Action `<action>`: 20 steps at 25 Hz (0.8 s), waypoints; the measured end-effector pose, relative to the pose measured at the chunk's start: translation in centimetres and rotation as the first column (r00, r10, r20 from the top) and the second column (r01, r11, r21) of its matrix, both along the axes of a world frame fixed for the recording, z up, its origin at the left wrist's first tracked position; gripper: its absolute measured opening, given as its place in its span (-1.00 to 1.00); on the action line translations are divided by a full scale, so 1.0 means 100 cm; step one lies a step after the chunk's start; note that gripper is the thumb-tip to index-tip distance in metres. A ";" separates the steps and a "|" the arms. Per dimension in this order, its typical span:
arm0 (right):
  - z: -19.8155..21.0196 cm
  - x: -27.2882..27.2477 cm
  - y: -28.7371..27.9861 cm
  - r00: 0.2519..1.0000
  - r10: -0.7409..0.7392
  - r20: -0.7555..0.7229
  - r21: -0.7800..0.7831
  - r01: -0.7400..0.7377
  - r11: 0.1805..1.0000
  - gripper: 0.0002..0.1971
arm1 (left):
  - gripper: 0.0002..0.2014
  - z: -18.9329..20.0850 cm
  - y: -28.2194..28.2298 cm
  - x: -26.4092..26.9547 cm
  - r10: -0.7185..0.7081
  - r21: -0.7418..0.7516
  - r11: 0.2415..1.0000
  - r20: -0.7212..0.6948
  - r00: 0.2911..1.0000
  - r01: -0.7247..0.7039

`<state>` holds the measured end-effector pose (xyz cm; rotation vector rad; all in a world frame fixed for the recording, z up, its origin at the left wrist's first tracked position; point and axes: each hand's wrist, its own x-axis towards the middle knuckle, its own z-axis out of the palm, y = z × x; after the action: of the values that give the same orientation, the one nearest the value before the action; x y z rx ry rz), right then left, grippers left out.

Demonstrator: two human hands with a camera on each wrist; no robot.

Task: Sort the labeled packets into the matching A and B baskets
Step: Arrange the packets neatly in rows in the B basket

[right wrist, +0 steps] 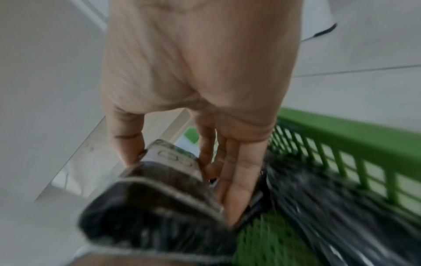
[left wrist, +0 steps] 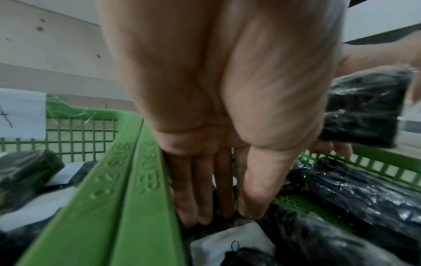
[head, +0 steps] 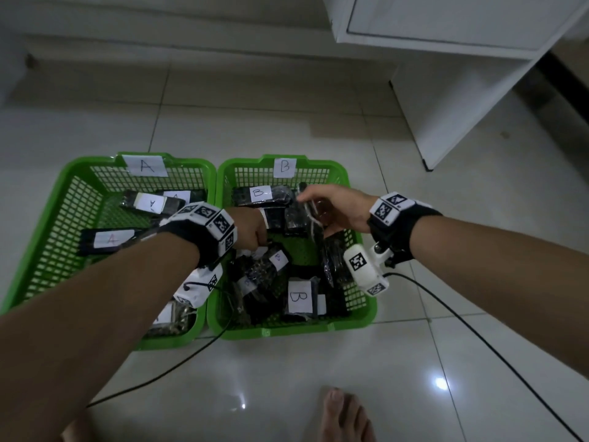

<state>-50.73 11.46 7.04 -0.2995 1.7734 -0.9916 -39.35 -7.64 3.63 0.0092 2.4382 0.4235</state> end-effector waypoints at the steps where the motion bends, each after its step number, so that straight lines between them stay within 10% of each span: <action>1: 0.002 -0.005 0.001 0.999 -0.026 -0.020 -0.011 0.026 1.000 -0.62 | -0.75 -0.001 0.000 0.001 -0.017 -0.009 1.000 -0.006 1.000 0.017; 7: -0.004 0.001 0.001 0.908 0.370 -0.195 0.285 -0.308 0.907 -0.45 | -0.98 -0.013 0.013 0.001 -0.062 -0.167 0.984 -0.046 0.997 0.054; 12: -0.012 0.032 -0.011 0.585 0.765 -0.271 0.546 -0.561 0.622 -0.47 | -0.91 -0.013 0.020 0.002 -0.127 -0.304 0.945 0.001 0.992 0.121; 20: -0.022 0.017 -0.012 0.704 0.606 -0.370 0.500 -0.398 0.769 -0.67 | -0.90 -0.009 0.012 0.006 -0.057 -0.182 0.982 -0.066 0.996 0.044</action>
<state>-49.03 10.29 4.80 -0.8228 2.1400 -0.1295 -38.77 -6.44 2.77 0.0090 2.5322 0.1813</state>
